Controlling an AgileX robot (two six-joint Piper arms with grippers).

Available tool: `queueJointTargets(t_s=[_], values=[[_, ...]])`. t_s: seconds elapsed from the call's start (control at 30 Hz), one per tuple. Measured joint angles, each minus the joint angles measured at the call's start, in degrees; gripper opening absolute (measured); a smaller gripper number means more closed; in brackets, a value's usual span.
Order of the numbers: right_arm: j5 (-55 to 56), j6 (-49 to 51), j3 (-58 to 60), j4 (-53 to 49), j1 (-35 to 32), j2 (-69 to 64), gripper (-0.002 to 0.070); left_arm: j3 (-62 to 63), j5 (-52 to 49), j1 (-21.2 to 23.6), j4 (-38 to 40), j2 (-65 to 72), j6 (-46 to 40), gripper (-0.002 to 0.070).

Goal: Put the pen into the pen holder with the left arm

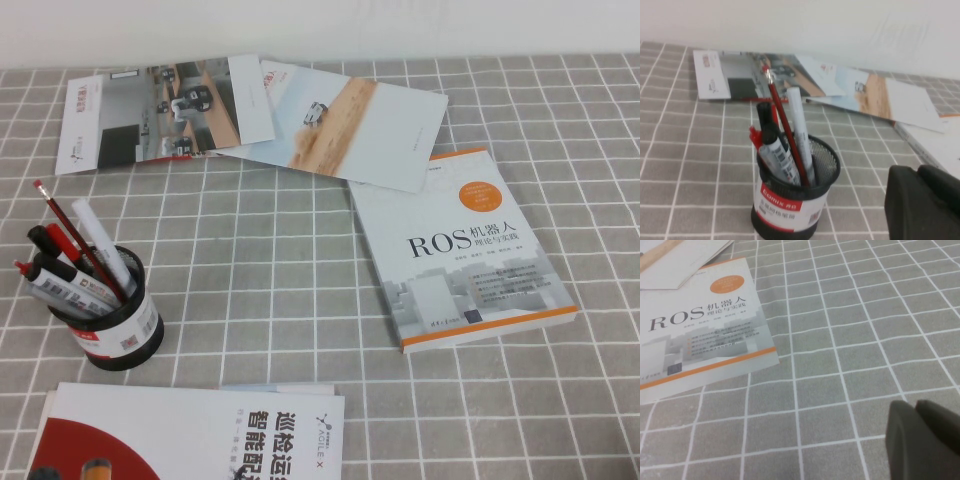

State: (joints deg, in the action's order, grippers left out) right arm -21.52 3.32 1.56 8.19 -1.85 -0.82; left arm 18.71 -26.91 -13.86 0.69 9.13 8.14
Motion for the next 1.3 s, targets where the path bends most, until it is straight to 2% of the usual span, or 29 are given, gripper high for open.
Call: queueJointTargets(t_s=[0.27, 0.43, 0.6, 0.77, 1.07, 1.3], values=[[0.0, 0.0, 0.0, 0.0, 0.0, 0.0, -0.0015, -1.1, -0.2, 0.0, -0.1, -0.2, 0.2, 0.0000], [0.0, 0.0, 0.0, 0.0, 0.0, 0.0, -0.0015, -8.8, 13.2, 0.7, 0.2, -1.0, -1.7, 0.0000], [0.0, 0.0, 0.0, 0.0, 0.0, 0.0, -0.0015, -15.2, 21.7, 5.2, 6.4, -5.8, -8.7, 0.0000], [0.0, 0.0, 0.0, 0.0, 0.0, 0.0, -0.0015, -17.8, 21.5, 8.0, 7.6, -9.5, -11.4, 0.0000], [0.0, 0.0, 0.0, 0.0, 0.0, 0.0, -0.0015, -20.1, 17.7, 8.1, 7.7, -9.7, -13.4, 0.0000], [0.0, 0.0, 0.0, 0.0, 0.0, 0.0, -0.0015, -20.1, 10.1, 8.1, 7.9, -9.7, -16.0, 0.0000]])
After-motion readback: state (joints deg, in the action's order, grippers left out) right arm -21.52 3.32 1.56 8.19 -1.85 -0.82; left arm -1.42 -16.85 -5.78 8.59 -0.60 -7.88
